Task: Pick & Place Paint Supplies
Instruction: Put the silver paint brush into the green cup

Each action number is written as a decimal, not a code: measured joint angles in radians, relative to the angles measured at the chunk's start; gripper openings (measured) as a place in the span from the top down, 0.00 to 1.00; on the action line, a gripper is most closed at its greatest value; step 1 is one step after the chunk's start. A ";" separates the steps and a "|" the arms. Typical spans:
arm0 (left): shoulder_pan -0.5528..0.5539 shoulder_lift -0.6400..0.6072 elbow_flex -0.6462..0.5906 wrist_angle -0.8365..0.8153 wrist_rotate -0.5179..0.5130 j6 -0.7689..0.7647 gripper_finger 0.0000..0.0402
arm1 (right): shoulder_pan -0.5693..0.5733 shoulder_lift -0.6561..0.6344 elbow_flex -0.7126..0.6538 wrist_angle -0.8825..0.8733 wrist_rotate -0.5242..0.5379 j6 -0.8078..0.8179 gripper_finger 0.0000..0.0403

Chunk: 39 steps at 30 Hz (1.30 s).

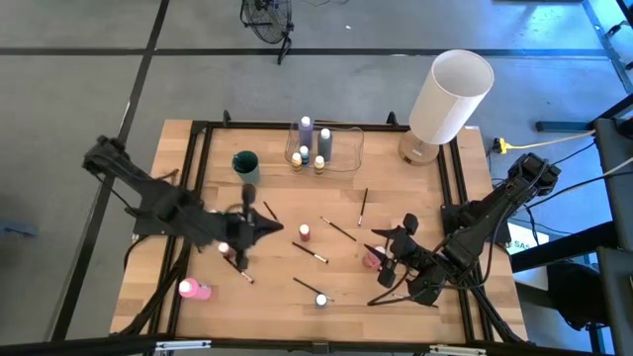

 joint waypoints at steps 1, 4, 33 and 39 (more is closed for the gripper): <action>0.010 -0.027 -0.048 0.061 -0.008 0.021 1.00 | 0.000 0.000 0.000 0.003 -0.001 0.000 0.49; 0.037 -0.109 -0.195 0.217 -0.074 0.048 1.00 | 0.002 0.000 0.000 0.004 -0.004 0.000 0.49; 0.195 -0.482 -0.886 1.189 -0.493 0.091 1.00 | 0.007 0.044 0.000 0.087 -0.106 0.001 0.49; 0.229 -0.484 -0.886 1.189 -0.560 0.067 1.00 | 0.013 0.064 0.000 0.124 -0.131 0.001 0.49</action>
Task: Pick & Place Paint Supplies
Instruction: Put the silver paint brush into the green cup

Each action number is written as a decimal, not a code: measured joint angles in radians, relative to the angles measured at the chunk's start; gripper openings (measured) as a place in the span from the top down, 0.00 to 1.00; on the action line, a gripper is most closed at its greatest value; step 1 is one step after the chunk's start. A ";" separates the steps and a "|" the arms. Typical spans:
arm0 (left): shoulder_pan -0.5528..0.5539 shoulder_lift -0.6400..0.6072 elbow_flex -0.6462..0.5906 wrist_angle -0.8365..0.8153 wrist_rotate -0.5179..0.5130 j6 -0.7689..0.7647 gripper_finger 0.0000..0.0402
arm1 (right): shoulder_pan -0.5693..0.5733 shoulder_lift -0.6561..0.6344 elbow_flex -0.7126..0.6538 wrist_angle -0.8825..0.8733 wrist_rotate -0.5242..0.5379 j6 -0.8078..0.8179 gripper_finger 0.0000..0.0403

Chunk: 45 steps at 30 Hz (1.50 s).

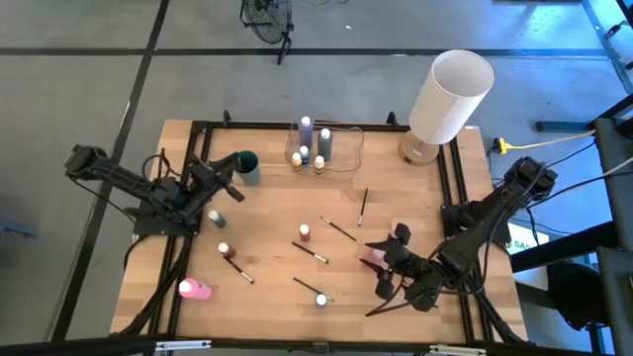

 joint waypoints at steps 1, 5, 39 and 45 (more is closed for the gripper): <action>0.009 0.000 0.000 0.000 0.024 -0.001 1.00 | 0.002 0.003 0.000 0.004 -0.012 0.000 0.49; 0.052 0.000 0.000 0.000 0.076 -0.036 1.00 | 0.015 0.012 0.000 0.018 -0.021 0.006 0.49; 0.174 -0.057 -0.205 0.144 0.159 -0.178 1.00 | 0.072 0.014 0.000 0.057 -0.011 0.027 0.49; 0.174 -0.057 -0.205 0.118 0.175 -0.173 1.00 | 0.072 0.014 0.000 0.057 -0.010 0.022 0.49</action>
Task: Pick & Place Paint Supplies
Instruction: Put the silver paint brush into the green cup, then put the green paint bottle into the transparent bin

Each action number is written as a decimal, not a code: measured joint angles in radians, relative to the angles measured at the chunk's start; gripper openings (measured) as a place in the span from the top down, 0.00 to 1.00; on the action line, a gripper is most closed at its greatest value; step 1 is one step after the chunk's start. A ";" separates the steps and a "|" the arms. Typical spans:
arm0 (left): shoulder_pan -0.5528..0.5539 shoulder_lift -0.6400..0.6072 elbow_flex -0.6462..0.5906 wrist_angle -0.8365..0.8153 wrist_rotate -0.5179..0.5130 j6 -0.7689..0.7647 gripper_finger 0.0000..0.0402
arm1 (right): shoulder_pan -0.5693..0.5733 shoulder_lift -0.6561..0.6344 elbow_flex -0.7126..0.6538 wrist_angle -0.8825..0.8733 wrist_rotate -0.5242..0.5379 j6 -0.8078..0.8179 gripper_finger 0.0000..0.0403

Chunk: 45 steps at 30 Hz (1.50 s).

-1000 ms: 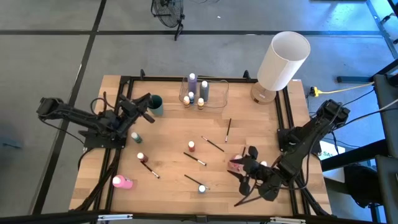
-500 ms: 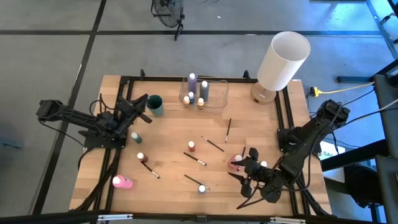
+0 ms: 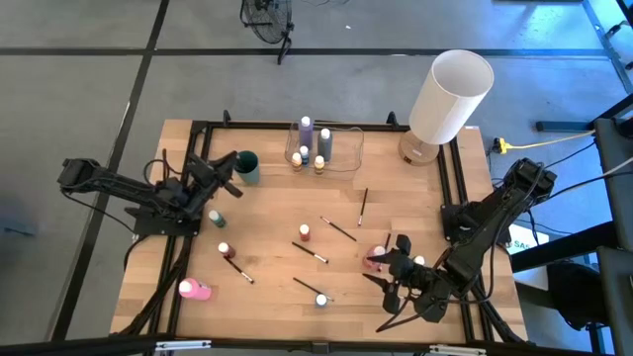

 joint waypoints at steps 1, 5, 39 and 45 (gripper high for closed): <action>0.000 0.000 0.000 -0.007 0.000 0.015 1.00 | -0.001 0.000 0.000 0.000 0.000 -0.002 0.49; 0.000 0.000 0.000 -0.012 0.000 0.050 0.98 | -0.002 0.000 0.000 0.000 0.003 -0.002 0.49; 0.001 0.000 0.004 0.023 0.309 0.094 0.91 | -0.002 -0.001 0.000 0.000 0.018 -0.003 0.49; -0.002 0.000 0.001 0.013 0.457 0.227 0.86 | -0.002 -0.001 0.000 0.000 0.018 -0.003 0.49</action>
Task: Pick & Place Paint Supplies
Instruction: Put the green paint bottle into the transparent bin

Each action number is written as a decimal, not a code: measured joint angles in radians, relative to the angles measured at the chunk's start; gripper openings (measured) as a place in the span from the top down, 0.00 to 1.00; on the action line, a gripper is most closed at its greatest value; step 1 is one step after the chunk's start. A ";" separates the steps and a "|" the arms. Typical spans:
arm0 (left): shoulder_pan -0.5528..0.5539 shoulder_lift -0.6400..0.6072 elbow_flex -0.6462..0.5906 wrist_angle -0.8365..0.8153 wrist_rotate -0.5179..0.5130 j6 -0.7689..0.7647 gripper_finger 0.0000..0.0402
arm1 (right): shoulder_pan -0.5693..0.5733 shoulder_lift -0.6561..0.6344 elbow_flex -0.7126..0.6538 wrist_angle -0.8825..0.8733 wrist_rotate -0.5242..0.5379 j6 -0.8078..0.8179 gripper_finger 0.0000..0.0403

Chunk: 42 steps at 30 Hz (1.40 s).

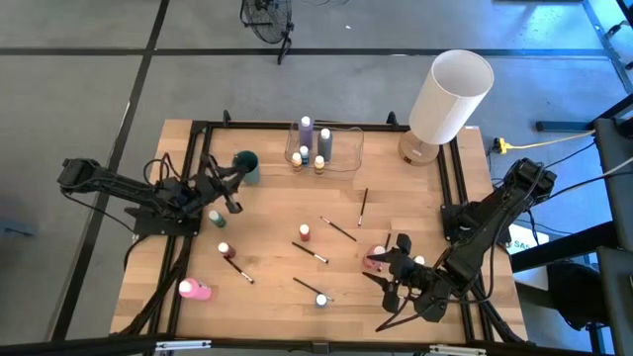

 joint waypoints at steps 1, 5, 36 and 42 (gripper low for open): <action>-0.001 0.000 0.000 0.000 0.033 0.020 0.84 | 0.000 0.000 0.000 0.000 0.000 0.000 0.49; -0.001 0.000 0.000 0.002 0.052 0.018 0.75 | 0.000 0.000 0.000 0.000 0.000 0.000 0.49; -0.002 0.040 0.863 -1.646 0.057 -0.228 0.63 | -0.090 0.000 0.000 -0.008 0.349 -0.364 0.49; -0.002 0.008 1.004 -1.936 0.166 -0.470 0.63 | -0.230 0.000 0.000 -0.008 0.337 -0.419 0.49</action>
